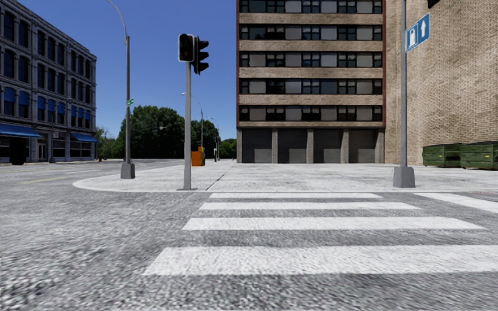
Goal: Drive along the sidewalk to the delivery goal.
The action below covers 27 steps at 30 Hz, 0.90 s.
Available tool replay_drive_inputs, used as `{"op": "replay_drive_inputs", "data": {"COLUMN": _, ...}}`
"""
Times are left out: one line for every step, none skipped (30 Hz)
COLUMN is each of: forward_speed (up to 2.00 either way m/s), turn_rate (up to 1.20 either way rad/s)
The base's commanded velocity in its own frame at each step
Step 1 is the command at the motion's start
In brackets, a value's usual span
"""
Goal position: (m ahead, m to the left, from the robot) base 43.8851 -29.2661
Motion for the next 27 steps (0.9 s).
{"op": "replay_drive_inputs", "data": {"forward_speed": 2.0, "turn_rate": 0.0}}
{"op": "replay_drive_inputs", "data": {"forward_speed": 2.0, "turn_rate": 0.0}}
{"op": "replay_drive_inputs", "data": {"forward_speed": 2.0, "turn_rate": 0.0}}
{"op": "replay_drive_inputs", "data": {"forward_speed": 2.0, "turn_rate": 0.0}}
{"op": "replay_drive_inputs", "data": {"forward_speed": 2.0, "turn_rate": 0.0}}
{"op": "replay_drive_inputs", "data": {"forward_speed": 2.0, "turn_rate": 0.0}}
{"op": "replay_drive_inputs", "data": {"forward_speed": 2.0, "turn_rate": 0.0}}
{"op": "replay_drive_inputs", "data": {"forward_speed": 2.0, "turn_rate": 0.0}}
{"op": "replay_drive_inputs", "data": {"forward_speed": 2.0, "turn_rate": 0.0}}
{"op": "replay_drive_inputs", "data": {"forward_speed": 2.0, "turn_rate": 0.0}}
{"op": "replay_drive_inputs", "data": {"forward_speed": 2.0, "turn_rate": 0.0}}
{"op": "replay_drive_inputs", "data": {"forward_speed": 2.0, "turn_rate": 0.0}}
{"op": "replay_drive_inputs", "data": {"forward_speed": 2.0, "turn_rate": 0.0}}
{"op": "replay_drive_inputs", "data": {"forward_speed": 2.0, "turn_rate": 0.0}}
{"op": "replay_drive_inputs", "data": {"forward_speed": 2.0, "turn_rate": 0.0}}
{"op": "replay_drive_inputs", "data": {"forward_speed": 2.0, "turn_rate": 0.0}}
{"op": "replay_drive_inputs", "data": {"forward_speed": 2.0, "turn_rate": 0.0}}
{"op": "replay_drive_inputs", "data": {"forward_speed": 2.0, "turn_rate": 0.0}}
{"op": "replay_drive_inputs", "data": {"forward_speed": 2.0, "turn_rate": 0.0}}
{"op": "replay_drive_inputs", "data": {"forward_speed": 2.0, "turn_rate": 0.0}}
{"op": "replay_drive_inputs", "data": {"forward_speed": 2.0, "turn_rate": 0.0}}
{"op": "replay_drive_inputs", "data": {"forward_speed": 2.0, "turn_rate": 0.0}}
{"op": "replay_drive_inputs", "data": {"forward_speed": 2.0, "turn_rate": 0.0}}
{"op": "replay_drive_inputs", "data": {"forward_speed": 2.0, "turn_rate": 0.0}}
{"op": "replay_drive_inputs", "data": {"forward_speed": 2.0, "turn_rate": 0.0}}
{"op": "replay_drive_inputs", "data": {"forward_speed": 2.0, "turn_rate": 0.0}}
{"op": "replay_drive_inputs", "data": {"forward_speed": 2.0, "turn_rate": 0.0}}
